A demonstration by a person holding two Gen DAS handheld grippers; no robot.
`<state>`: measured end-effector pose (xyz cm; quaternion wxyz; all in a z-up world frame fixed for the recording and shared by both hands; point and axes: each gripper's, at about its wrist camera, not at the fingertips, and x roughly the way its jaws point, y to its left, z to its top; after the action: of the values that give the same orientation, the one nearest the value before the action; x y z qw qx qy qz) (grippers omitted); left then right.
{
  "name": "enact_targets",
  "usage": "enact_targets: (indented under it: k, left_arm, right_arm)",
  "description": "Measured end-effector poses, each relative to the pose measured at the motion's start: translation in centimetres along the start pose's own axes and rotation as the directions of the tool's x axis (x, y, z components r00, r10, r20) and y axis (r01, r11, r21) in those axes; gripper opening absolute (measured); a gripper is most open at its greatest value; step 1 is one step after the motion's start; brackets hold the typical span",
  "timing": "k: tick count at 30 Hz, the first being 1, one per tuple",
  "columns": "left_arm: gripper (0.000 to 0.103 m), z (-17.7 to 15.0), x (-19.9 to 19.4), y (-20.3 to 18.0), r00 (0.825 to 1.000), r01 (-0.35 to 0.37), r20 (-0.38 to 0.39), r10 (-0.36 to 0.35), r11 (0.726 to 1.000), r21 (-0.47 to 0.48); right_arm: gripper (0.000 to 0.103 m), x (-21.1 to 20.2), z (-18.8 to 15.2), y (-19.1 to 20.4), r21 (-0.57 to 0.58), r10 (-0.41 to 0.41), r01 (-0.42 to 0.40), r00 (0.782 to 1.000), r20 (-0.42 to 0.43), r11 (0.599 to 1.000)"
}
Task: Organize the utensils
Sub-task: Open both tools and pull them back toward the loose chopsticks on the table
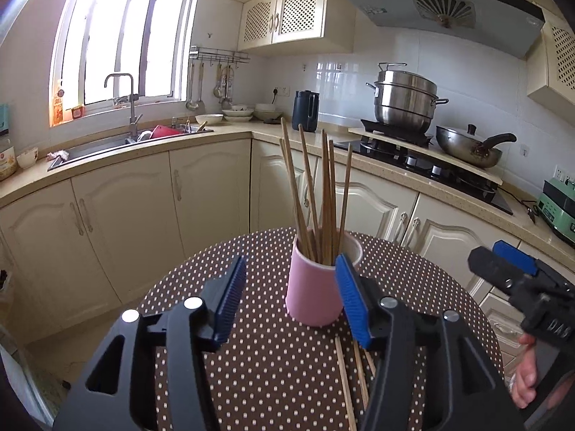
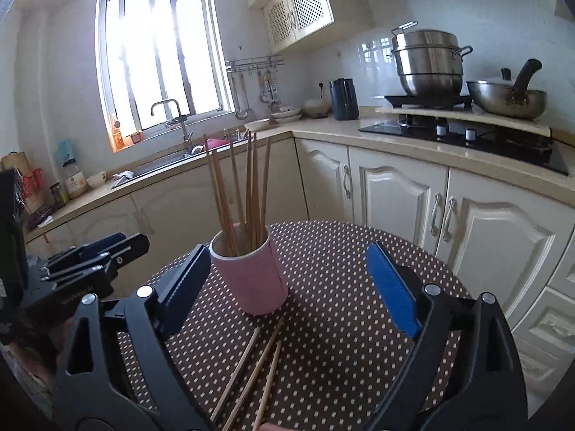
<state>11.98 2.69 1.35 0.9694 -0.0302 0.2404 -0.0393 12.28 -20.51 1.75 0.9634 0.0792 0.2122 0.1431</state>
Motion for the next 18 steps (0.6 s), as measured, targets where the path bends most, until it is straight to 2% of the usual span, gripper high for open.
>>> enact_targets:
  k: [4,6,10,13,18]
  left_arm:
    - [0.056,-1.3,-0.6,0.1,1.000,0.007,-0.029,-0.007,1.000,-0.008]
    - [0.056,-2.1,-0.9,0.1,0.999,0.009,-0.043,-0.009,1.000,-0.007]
    - [0.059,-3.5,-1.0,0.2,0.997,0.012,-0.073,-0.012,1.000,-0.007]
    - [0.060,-4.7,-0.6,0.4,0.994,0.021,-0.108,-0.023,1.000,-0.015]
    - [0.060,-6.7,0.5,0.6,0.985,0.020,-0.172,-0.023,1.000,-0.022]
  right_arm:
    - [0.090,0.0,-1.2,-0.6,0.058,-0.022,0.024,0.999,-0.039,0.998]
    - [0.090,0.3,-2.2,-1.2,0.105,-0.058,0.067,0.995,-0.082,0.992]
    - [0.090,0.5,-3.9,-1.0,0.081,-0.119,0.129,0.986,-0.118,0.988]
    - [0.090,1.0,-5.7,-1.2,0.103,-0.177,0.198,0.967,-0.184,0.975]
    - [0.090,2.2,-8.3,-0.9,0.108,-0.170,0.208,0.943,-0.285,0.972]
